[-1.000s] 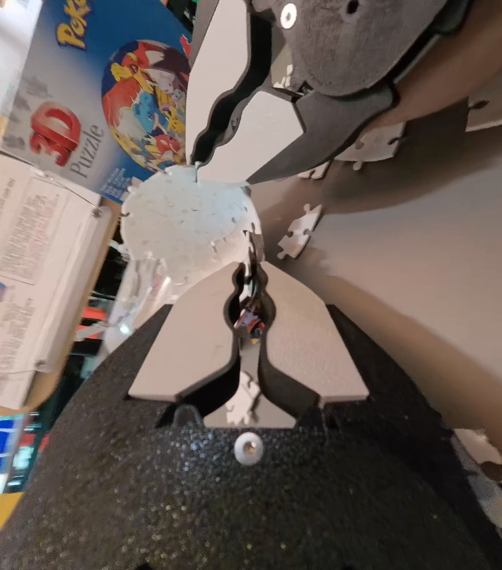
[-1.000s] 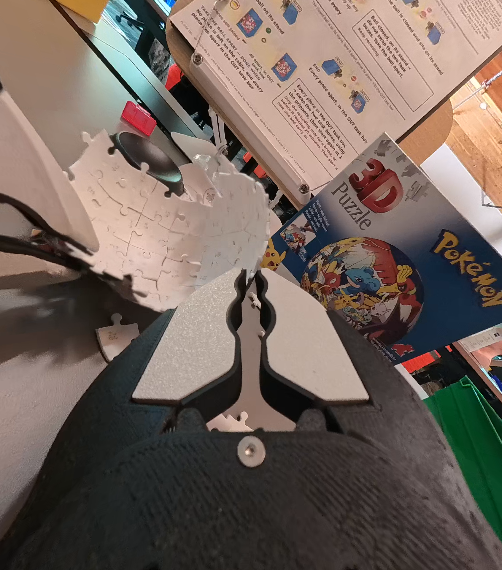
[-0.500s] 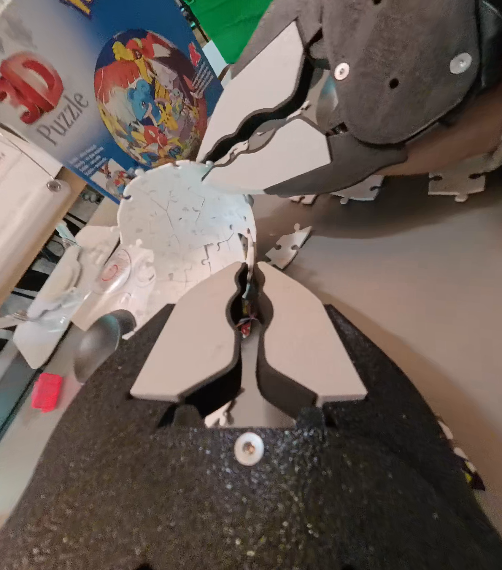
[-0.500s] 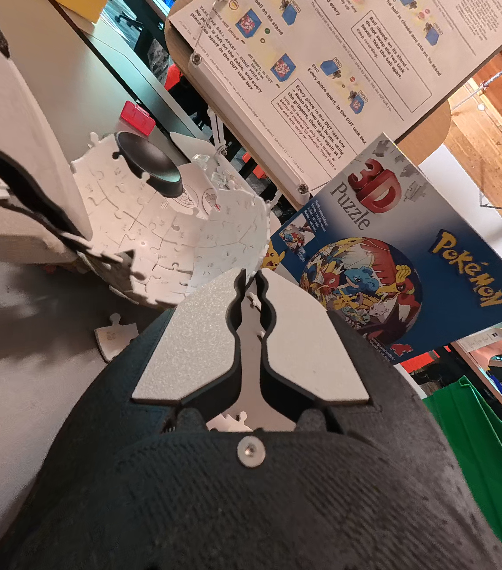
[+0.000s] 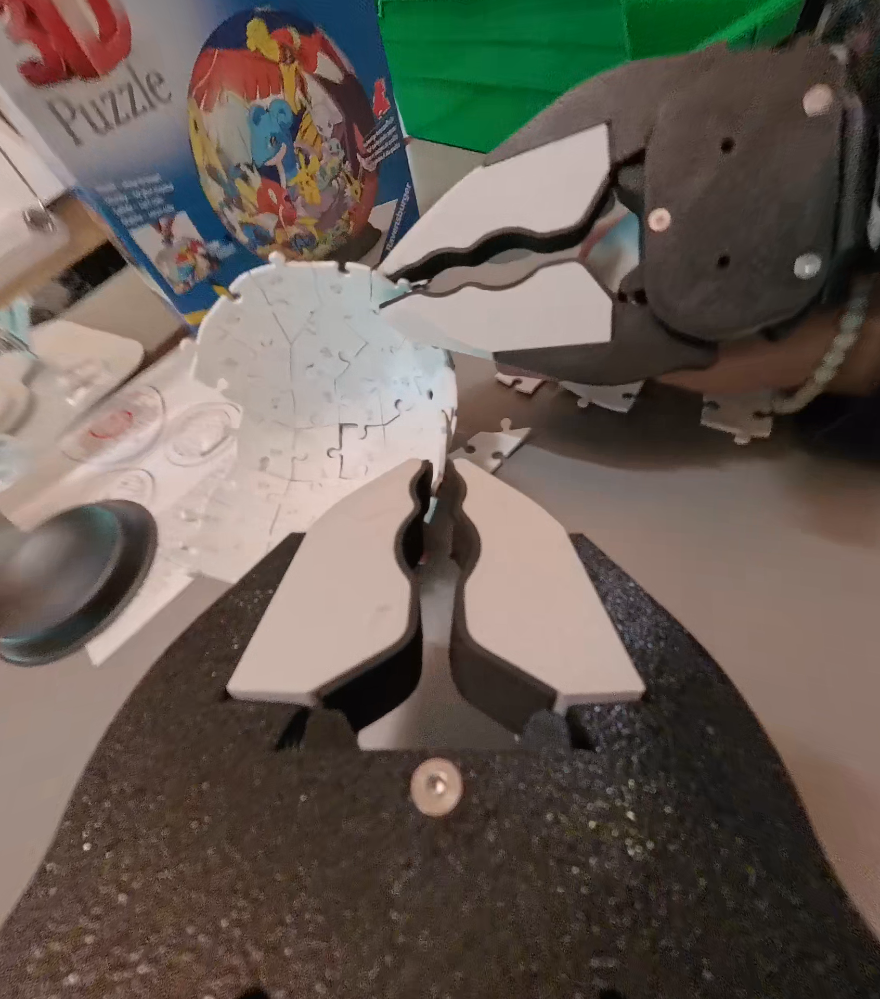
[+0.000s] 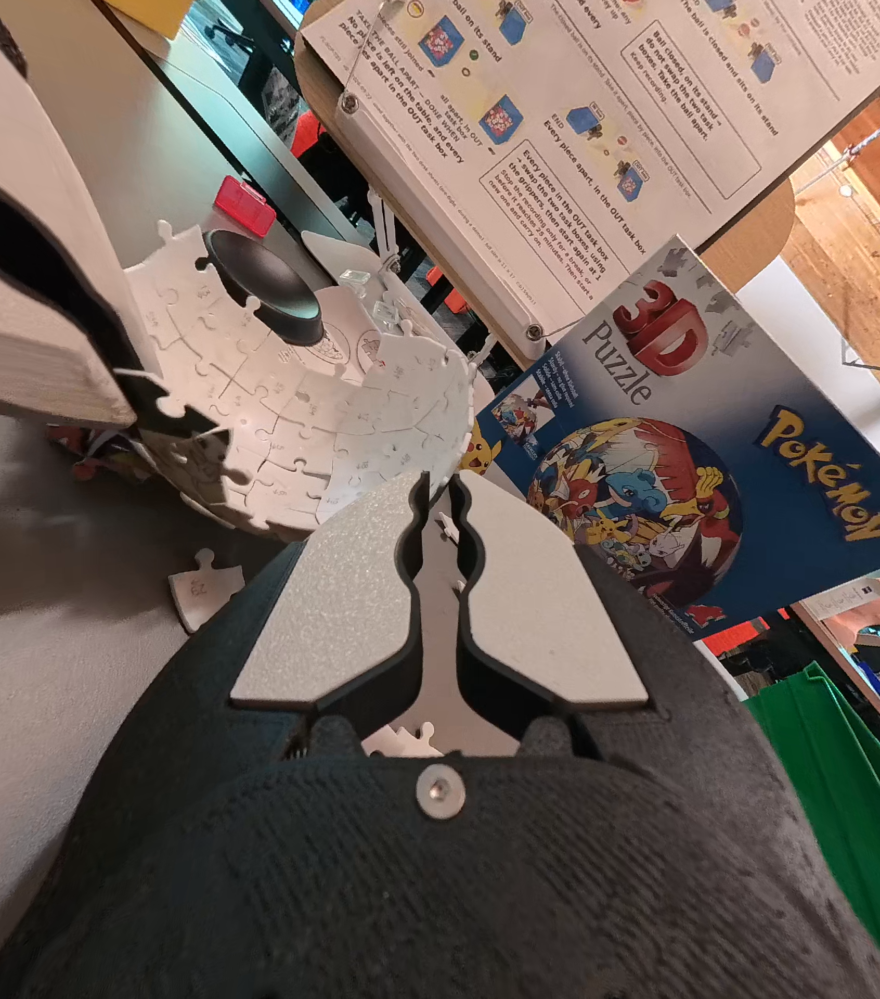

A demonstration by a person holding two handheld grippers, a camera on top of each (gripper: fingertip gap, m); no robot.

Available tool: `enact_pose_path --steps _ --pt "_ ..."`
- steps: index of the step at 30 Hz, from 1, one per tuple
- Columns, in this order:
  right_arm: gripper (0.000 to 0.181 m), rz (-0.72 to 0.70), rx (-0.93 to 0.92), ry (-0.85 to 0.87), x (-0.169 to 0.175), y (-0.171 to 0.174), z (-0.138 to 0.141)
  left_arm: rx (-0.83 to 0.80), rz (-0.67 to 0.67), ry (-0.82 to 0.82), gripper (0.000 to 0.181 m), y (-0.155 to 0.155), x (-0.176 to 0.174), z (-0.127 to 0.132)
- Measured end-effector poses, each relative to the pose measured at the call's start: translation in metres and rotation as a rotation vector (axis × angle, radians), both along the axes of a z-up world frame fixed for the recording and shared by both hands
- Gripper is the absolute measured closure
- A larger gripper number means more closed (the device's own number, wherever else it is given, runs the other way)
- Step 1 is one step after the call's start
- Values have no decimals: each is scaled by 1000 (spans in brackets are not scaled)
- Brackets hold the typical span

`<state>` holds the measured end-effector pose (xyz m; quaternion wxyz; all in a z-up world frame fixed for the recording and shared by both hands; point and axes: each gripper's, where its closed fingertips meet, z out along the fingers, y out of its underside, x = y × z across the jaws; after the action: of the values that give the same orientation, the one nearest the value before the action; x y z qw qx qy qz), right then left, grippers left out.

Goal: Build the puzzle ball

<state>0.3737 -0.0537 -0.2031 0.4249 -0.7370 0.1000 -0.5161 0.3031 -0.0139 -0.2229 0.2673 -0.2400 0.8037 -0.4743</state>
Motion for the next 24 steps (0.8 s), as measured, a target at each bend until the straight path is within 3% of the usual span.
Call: enact_pose_path --steps 6,16,21,24 --pt "173 1 9 -3 0 0 1 -245 60 250 175 6 6 2" --pt "173 0 22 -2 0 -2 3 -501 14 569 176 3 5 5" --pt "171 7 24 -7 -1 -2 4 -417 2 448 176 7 9 7" --pt "159 90 30 -11 -9 0 11 -428 6 421 178 8 12 12"
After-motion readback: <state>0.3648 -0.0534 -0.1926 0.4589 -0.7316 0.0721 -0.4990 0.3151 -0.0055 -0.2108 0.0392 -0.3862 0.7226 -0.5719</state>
